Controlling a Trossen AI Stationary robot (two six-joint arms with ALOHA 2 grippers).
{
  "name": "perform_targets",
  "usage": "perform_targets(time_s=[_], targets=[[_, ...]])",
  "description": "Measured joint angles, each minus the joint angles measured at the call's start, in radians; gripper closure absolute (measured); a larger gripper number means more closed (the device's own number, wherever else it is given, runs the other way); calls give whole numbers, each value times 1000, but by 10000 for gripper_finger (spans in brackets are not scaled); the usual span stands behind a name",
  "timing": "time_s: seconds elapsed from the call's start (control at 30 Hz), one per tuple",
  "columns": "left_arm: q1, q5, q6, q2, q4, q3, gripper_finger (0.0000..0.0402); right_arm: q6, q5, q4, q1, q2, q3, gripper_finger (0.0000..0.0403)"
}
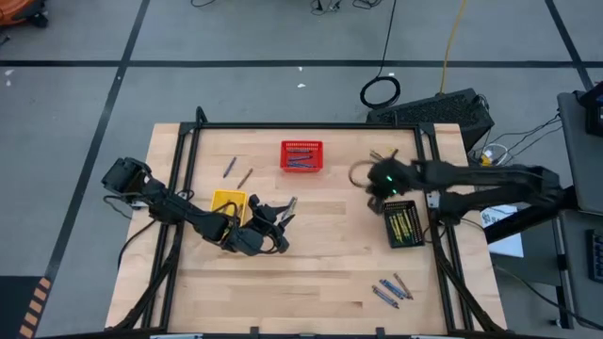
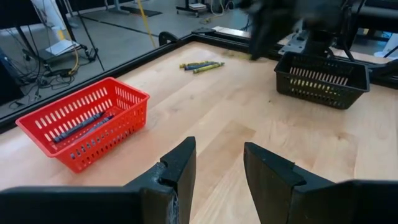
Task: Sort crayons
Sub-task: Put the green crayon into the black basket, then put the brown crayon into the yellow basket
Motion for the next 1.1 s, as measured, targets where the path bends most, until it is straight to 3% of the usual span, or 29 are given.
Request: perform_targets(time_s=[0.23,0.4,0.57,0.8,1.1], targets=[[-1,0,0,0,-16,0,262,606,81,-205,411,-218,0,402],[-1,0,-1,0,-16,0,262,1016,111,-393,649,-210,0,402],[-2,0,-1,0,-15,0,262,1305,110,-553,784,-145,0,402],[-2,0,-1,0,-14,0,262,1341,112,-559,794,-74,1,378],[-2,6,-1,0,-14,0,262,1220,181,-518,764,-86,6,240]])
